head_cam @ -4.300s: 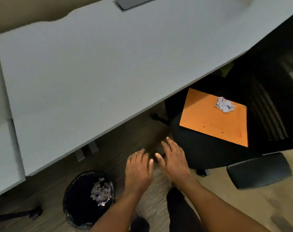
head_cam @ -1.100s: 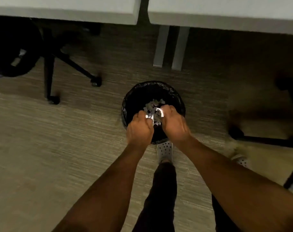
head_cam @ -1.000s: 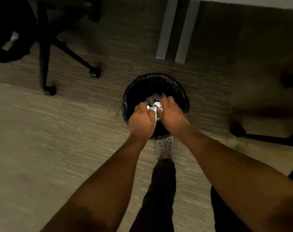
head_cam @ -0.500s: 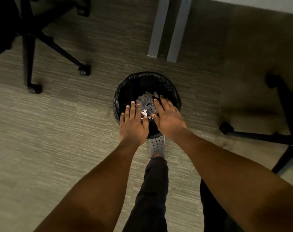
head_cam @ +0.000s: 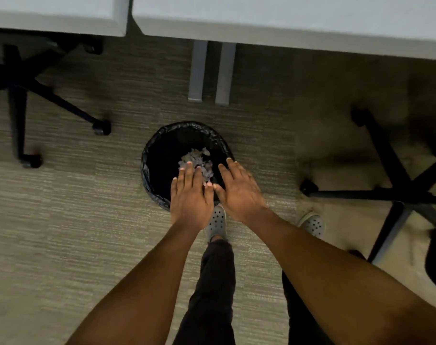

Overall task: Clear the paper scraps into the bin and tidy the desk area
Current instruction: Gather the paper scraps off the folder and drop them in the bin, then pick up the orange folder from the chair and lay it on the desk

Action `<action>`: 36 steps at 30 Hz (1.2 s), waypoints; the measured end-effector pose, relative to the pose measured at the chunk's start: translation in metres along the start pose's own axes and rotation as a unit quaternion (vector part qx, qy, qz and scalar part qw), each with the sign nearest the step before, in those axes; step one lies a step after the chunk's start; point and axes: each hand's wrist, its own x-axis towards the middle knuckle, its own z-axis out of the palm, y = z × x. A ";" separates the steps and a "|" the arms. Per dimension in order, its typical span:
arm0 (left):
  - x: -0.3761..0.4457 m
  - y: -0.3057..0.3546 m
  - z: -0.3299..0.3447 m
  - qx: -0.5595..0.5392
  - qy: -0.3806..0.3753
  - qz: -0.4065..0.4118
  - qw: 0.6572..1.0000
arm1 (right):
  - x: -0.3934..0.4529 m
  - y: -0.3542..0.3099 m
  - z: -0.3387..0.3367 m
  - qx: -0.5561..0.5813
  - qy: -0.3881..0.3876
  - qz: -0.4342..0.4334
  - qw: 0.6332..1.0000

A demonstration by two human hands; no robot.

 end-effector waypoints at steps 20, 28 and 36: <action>-0.075 0.206 -0.083 0.022 -0.008 0.255 0.967 | -0.176 0.085 -0.169 0.069 0.127 0.142 0.979; -0.105 0.339 -0.087 0.073 -0.047 0.376 0.922 | -0.245 0.158 -0.237 0.143 0.221 0.227 0.938; -0.124 0.485 -0.038 -0.179 -0.250 0.208 0.928 | -0.311 0.270 -0.276 0.167 0.282 0.306 0.894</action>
